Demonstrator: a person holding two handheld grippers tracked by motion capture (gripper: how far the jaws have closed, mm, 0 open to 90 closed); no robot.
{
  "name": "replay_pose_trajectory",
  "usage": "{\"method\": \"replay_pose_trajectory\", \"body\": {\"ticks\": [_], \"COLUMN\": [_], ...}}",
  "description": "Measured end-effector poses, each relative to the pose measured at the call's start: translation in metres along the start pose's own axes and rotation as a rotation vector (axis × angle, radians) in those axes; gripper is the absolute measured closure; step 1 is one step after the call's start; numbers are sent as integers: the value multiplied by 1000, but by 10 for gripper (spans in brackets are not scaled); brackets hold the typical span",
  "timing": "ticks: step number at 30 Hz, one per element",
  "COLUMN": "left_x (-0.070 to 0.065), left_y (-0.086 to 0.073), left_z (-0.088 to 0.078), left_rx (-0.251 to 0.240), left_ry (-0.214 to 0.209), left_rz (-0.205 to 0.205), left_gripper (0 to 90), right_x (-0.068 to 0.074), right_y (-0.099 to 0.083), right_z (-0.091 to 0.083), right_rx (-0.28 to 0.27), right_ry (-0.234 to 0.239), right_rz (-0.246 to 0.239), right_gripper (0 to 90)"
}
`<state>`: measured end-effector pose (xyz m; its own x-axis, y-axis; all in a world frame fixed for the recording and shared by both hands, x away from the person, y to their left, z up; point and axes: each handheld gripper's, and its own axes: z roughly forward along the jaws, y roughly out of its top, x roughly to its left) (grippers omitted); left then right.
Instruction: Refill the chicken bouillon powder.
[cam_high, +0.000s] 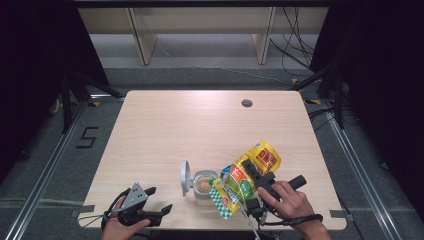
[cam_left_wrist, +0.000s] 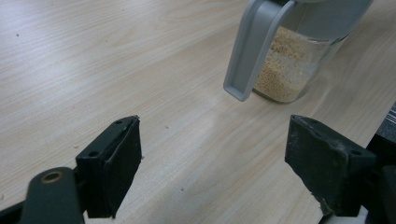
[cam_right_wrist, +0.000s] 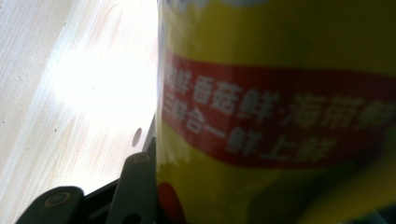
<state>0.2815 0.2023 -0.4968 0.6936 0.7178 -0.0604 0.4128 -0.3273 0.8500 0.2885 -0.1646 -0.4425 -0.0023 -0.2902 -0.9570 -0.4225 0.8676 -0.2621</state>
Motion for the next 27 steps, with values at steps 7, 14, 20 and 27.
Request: {"method": "replay_pose_trajectory", "body": {"ticks": [7, 14, 20, 27], "left_x": [-2, 0, 0, 0], "left_y": [-1, 0, 0, 0], "left_z": [0, 0, 0, 0], "left_rx": [2, -4, -10, -3], "left_ry": [-3, 0, -3, -1], "left_rz": [-20, 3, -9, -5], "left_gripper": [181, 181, 181, 181], "right_x": [2, 3, 1, 2], "right_y": [0, 1, 0, -2], "right_z": [0, -1, -1, -1], "right_rx": [16, 10, 7, -9], "right_ry": [21, -10, 6, 31], "right_rz": [45, 64, 76, 122], "right_gripper": [596, 596, 596, 597]}}
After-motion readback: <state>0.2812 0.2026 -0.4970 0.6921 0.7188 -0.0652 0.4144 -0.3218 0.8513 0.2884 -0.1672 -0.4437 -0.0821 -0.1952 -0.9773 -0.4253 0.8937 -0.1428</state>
